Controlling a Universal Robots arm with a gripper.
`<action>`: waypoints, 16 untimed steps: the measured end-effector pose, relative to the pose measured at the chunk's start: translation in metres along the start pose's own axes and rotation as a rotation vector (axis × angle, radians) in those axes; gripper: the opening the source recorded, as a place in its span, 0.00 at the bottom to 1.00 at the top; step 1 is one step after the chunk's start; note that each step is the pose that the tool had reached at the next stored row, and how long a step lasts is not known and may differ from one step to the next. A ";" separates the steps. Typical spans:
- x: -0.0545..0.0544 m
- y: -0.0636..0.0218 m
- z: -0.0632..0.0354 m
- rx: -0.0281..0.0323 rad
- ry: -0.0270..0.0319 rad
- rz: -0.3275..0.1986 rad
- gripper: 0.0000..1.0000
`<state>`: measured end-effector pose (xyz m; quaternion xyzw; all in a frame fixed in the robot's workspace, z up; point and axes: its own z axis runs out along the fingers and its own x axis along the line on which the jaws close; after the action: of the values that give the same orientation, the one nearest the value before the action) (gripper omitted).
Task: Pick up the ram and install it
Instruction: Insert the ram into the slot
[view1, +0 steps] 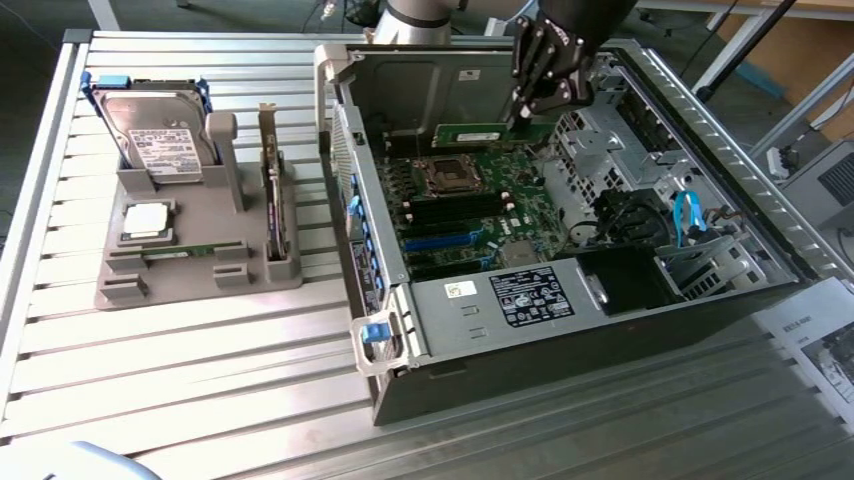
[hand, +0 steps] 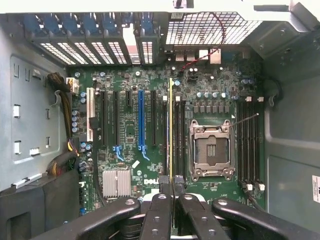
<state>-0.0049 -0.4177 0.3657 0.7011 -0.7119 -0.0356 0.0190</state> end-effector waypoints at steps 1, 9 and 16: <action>0.000 -0.0001 0.0010 0.0000 0.0000 0.000 0.12; 0.000 -0.0007 0.0088 0.0000 -0.0001 0.000 0.12; 0.000 -0.0013 0.0165 0.0000 -0.0001 0.000 0.12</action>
<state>-0.0049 -0.4176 0.3491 0.7012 -0.7119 -0.0357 0.0190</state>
